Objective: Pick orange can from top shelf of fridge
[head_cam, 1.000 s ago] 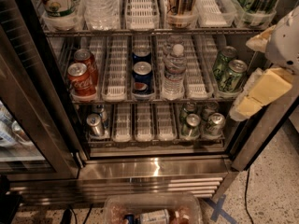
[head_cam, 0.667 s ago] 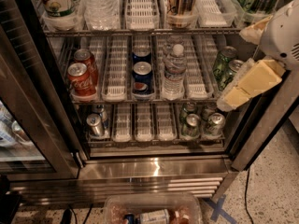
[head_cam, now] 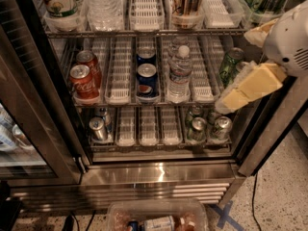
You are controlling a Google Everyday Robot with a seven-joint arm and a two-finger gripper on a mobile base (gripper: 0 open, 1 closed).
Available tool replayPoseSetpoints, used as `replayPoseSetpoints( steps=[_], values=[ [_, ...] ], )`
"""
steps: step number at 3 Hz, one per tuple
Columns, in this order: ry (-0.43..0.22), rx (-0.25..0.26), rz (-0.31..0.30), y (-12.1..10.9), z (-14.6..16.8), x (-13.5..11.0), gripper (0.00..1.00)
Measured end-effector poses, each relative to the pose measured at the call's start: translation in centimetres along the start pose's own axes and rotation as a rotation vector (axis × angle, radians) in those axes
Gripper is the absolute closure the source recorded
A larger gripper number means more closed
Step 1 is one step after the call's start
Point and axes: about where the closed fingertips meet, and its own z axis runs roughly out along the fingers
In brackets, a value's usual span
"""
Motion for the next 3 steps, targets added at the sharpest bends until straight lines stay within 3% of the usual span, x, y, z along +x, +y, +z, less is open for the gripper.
replayPoseSetpoints(
  steps=[2,3],
  values=[
    [-0.224,0.123,0.166,-0.6,1.9,-4.7,0.00],
    [-0.296,0.174,0.249,-1.1,2.2,-6.1,0.00]
  ],
)
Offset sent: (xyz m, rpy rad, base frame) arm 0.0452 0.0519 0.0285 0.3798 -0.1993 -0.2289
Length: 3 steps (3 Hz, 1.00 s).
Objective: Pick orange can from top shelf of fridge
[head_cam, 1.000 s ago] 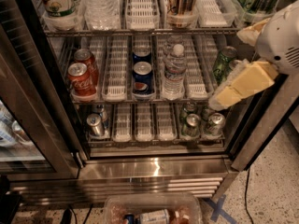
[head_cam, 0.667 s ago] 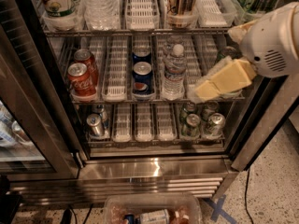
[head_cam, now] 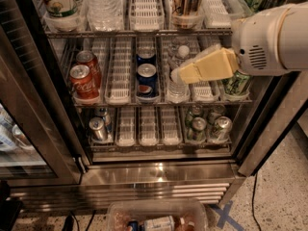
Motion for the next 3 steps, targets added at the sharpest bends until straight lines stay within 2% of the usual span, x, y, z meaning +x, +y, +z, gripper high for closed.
replayPoseSetpoints(
  steps=[1,2,3],
  values=[
    [-0.041,0.057,0.068,0.2,-0.2,-1.1,0.00],
    [-0.074,0.096,0.103,0.4,-0.9,-2.5,0.00],
    [-0.074,0.096,0.103,0.4,-0.9,-2.5,0.00]
  ],
)
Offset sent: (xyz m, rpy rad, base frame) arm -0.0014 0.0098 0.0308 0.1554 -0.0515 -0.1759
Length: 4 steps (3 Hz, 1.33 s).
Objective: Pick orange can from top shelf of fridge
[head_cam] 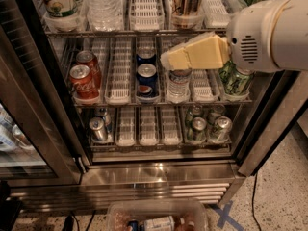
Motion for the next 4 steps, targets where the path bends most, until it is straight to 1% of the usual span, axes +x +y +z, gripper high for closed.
replayPoseSetpoints(
  steps=[1,3,4],
  values=[
    [-0.034,0.033,0.013,0.0,0.1,-0.6,0.00],
    [-0.157,0.116,-0.010,-1.4,2.9,-2.2,0.00],
    [-0.202,0.157,-0.036,-2.2,4.4,-2.5,0.00]
  ],
)
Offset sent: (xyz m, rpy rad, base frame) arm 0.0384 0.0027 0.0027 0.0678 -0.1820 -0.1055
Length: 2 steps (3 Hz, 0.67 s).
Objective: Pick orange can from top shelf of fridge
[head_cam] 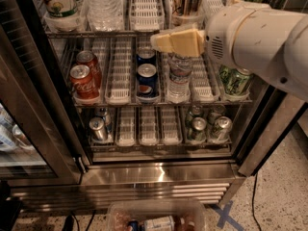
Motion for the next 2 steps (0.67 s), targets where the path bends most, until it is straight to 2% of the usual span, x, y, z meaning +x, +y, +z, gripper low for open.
replayPoseSetpoints(
  steps=[1,2],
  values=[
    [-0.041,0.049,-0.018,-0.93,1.38,-0.01,0.00],
    [-0.048,0.054,-0.021,-0.90,1.42,-0.30,0.00]
  ],
)
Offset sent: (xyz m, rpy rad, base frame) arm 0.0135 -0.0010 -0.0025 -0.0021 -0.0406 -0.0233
